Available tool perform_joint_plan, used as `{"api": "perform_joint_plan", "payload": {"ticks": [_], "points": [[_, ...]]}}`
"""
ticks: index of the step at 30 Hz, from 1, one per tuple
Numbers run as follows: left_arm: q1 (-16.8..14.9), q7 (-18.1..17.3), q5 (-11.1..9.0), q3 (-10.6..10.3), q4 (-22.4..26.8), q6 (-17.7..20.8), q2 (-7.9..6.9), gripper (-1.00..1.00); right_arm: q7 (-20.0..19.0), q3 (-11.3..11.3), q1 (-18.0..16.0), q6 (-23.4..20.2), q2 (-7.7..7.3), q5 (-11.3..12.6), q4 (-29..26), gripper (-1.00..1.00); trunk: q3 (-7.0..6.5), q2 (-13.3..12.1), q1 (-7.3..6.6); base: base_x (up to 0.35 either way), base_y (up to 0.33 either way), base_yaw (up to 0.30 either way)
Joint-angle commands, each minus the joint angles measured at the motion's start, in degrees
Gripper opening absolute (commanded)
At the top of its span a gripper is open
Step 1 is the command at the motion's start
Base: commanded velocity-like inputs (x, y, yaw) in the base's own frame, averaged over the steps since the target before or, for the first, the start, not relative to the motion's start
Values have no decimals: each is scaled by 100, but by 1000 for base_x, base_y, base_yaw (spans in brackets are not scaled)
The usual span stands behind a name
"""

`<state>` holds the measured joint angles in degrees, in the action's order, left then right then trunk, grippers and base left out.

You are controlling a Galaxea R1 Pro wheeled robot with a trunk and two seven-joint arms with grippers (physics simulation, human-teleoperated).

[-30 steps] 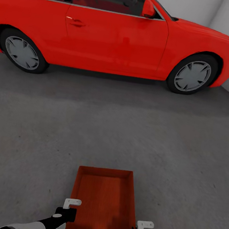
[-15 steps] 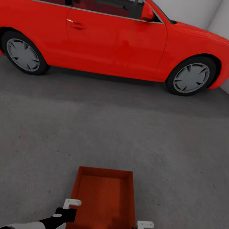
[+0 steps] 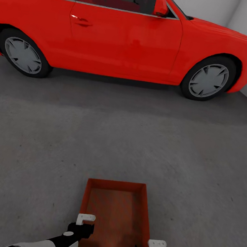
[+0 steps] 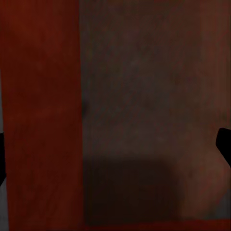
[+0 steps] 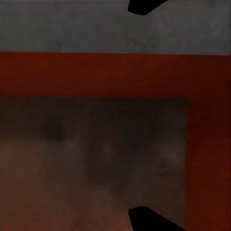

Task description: Move the two storage containers from the living room to the garage. In the garage, place one container on the floor and stack the other container on top of it (either order is fine).

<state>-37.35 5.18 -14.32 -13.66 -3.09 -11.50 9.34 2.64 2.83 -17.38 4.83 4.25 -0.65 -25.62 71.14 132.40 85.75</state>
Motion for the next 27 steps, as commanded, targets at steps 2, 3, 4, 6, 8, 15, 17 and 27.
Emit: {"api": "perform_joint_plan", "payload": {"ticks": [2,3,4,6,8,15,17,27], "points": [[-9,9,-45,-49,-25,-45,5,100,43,25,-3,13,-3,-6,4,100,4,2,-1,0,0,0],[-9,9,-45,-49,-25,-48,6,100,43,22,-3,13,-3,-6,4,100,4,2,-1,0,0,0],[-9,12,-45,-49,-25,-52,8,100,41,18,-3,11,-3,-6,4,100,4,2,-1,0,0,0],[-9,20,-45,-49,-25,-53,12,100,41,17,-3,11,-3,-5,4,100,4,2,-1,0,0,0],[-9,62,-44,-50,-25,-54,9,100,51,14,-3,17,-3,-23,1,100,4,2,-1,0,0,0],[-9,71,-45,-60,-15,-54,-6,100,84,-7,-3,26,-31,-54,-126,100,4,2,-1,0,0,0],[-9,75,-35,-65,183,-29,-21,100,85,-9,-3,15,-54,-57,-379,100,4,2,-1,0,0,0],[-9,79,-27,25,1199,457,-90,100,79,-18,-3,-72,-77,-64,-1355,100,4,2,-1,0,0,0]]}}
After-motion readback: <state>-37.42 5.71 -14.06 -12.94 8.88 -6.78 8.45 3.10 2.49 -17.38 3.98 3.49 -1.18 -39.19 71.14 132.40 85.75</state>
